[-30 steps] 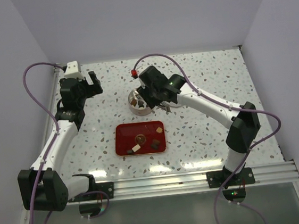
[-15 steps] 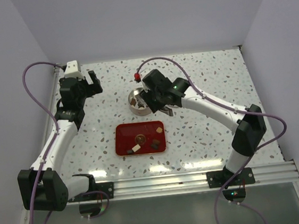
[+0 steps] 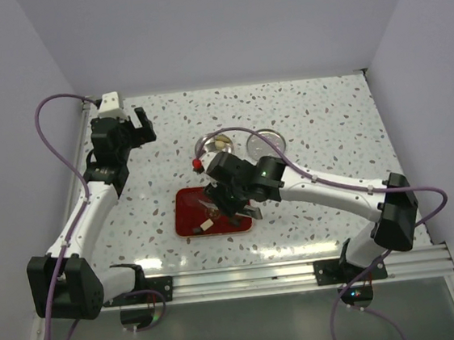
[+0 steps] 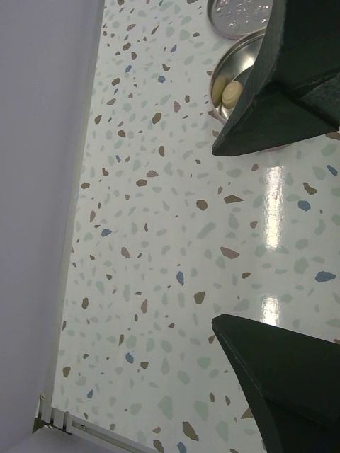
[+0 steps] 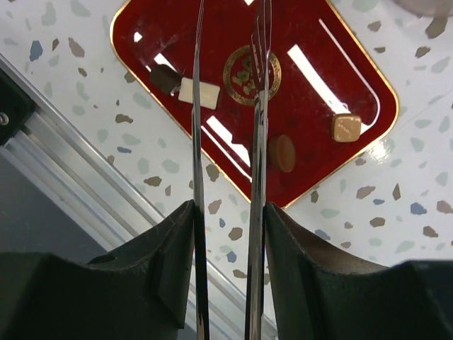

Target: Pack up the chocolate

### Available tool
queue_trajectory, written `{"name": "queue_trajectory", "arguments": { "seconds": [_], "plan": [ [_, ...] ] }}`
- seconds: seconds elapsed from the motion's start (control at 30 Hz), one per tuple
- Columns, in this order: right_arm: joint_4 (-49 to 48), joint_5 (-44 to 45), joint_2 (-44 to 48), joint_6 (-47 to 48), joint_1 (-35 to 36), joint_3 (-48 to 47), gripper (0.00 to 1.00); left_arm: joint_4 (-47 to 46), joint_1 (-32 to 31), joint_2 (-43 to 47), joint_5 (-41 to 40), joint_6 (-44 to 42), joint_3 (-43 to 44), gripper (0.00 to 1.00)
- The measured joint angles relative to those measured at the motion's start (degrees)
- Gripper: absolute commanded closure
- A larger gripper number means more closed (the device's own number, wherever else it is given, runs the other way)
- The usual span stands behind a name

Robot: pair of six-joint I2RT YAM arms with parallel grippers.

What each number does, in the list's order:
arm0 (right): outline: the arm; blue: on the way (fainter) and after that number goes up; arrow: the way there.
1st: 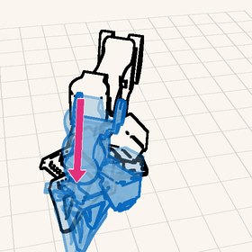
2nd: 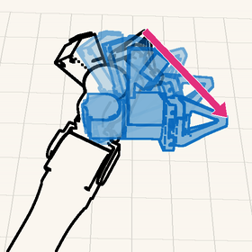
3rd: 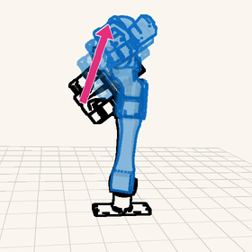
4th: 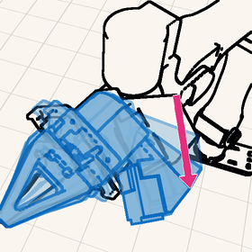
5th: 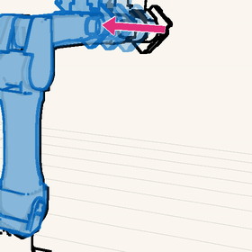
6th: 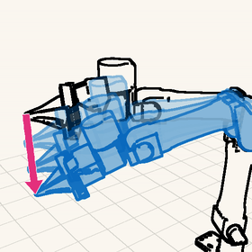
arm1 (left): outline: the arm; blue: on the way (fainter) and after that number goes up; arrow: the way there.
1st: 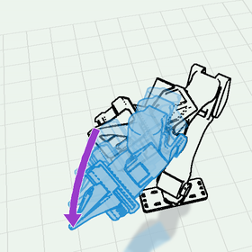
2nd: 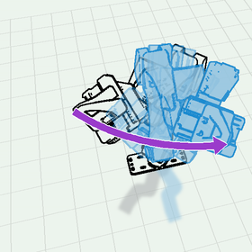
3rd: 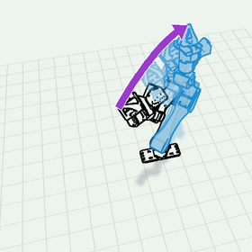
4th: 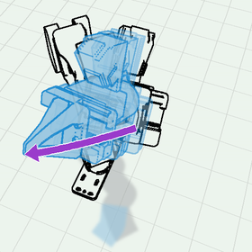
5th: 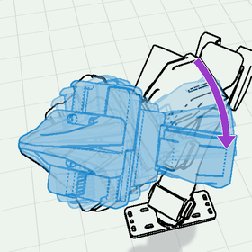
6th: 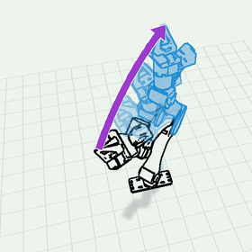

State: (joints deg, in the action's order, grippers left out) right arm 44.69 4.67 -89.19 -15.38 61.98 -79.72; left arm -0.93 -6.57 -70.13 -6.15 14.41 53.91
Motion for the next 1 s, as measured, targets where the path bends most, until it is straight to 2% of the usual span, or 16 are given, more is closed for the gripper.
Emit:
{"name": "queue_trajectory", "arguments": {
  "seconds": [0.33,1.0],
  "plan": [
    [2.51,0.39,0.0,-3.61,4.42,1.49,0.54,0.0,0.0,0.0,0.0,0.0,0.0,0.0],
    [5.88,1.77,0.02,-6.34,7.69,3.26,0.52,0.0,-0.37,0.0,0.02,0.0,0.0,0.0]
  ]
}}
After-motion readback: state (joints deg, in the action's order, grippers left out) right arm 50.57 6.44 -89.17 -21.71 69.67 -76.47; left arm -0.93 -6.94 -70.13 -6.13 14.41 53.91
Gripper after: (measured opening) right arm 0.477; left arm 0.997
